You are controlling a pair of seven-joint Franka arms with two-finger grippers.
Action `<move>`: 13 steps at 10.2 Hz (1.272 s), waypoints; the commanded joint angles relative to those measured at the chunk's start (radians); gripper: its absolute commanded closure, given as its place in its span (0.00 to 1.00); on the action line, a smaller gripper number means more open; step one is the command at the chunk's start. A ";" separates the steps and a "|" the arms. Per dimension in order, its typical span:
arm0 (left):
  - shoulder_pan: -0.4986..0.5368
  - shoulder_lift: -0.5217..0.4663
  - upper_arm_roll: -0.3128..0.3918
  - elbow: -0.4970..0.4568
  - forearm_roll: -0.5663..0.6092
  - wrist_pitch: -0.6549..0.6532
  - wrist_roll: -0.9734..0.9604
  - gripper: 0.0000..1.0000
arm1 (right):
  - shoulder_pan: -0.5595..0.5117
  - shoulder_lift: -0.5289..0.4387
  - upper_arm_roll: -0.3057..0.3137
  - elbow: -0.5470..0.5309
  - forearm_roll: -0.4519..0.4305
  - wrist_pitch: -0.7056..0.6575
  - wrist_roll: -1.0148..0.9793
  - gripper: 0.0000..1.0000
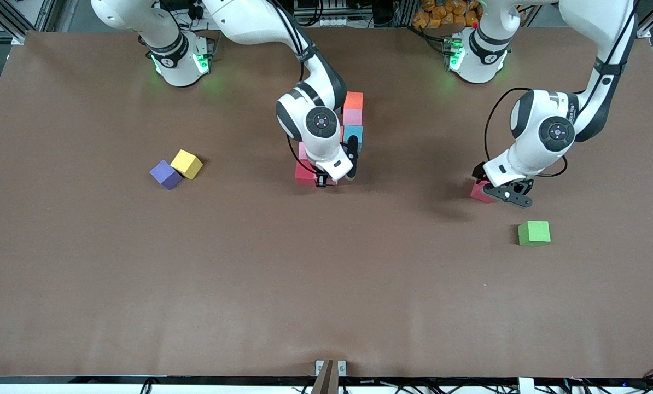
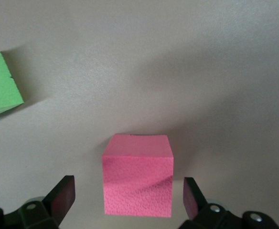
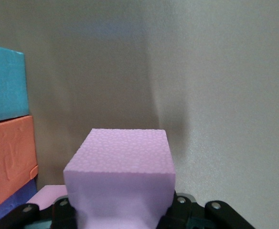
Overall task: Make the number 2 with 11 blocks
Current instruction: 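Grasp the pink cube with the left gripper while the right gripper holds position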
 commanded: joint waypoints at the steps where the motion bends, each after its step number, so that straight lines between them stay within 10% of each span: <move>1: 0.008 0.021 -0.005 -0.011 -0.026 0.040 0.020 0.00 | 0.007 0.020 -0.004 0.027 -0.038 -0.017 0.045 1.00; 6: 0.036 0.043 -0.005 -0.059 -0.026 0.115 0.020 0.00 | 0.020 0.034 -0.004 0.027 -0.040 -0.009 0.065 1.00; 8: 0.060 0.043 -0.006 -0.057 -0.026 0.115 0.018 0.43 | 0.023 0.035 -0.004 0.027 -0.040 -0.009 0.074 1.00; 9: 0.061 0.041 -0.006 -0.054 -0.026 0.115 0.016 0.69 | 0.023 0.035 -0.004 0.027 -0.041 -0.009 0.091 0.78; 11: 0.062 0.024 -0.006 -0.051 -0.081 0.113 0.007 0.79 | 0.020 0.034 -0.004 0.027 -0.040 -0.009 0.096 0.00; 13: 0.070 -0.023 -0.006 -0.046 -0.188 0.097 0.007 0.82 | 0.020 0.031 -0.004 0.027 -0.040 -0.009 0.096 0.00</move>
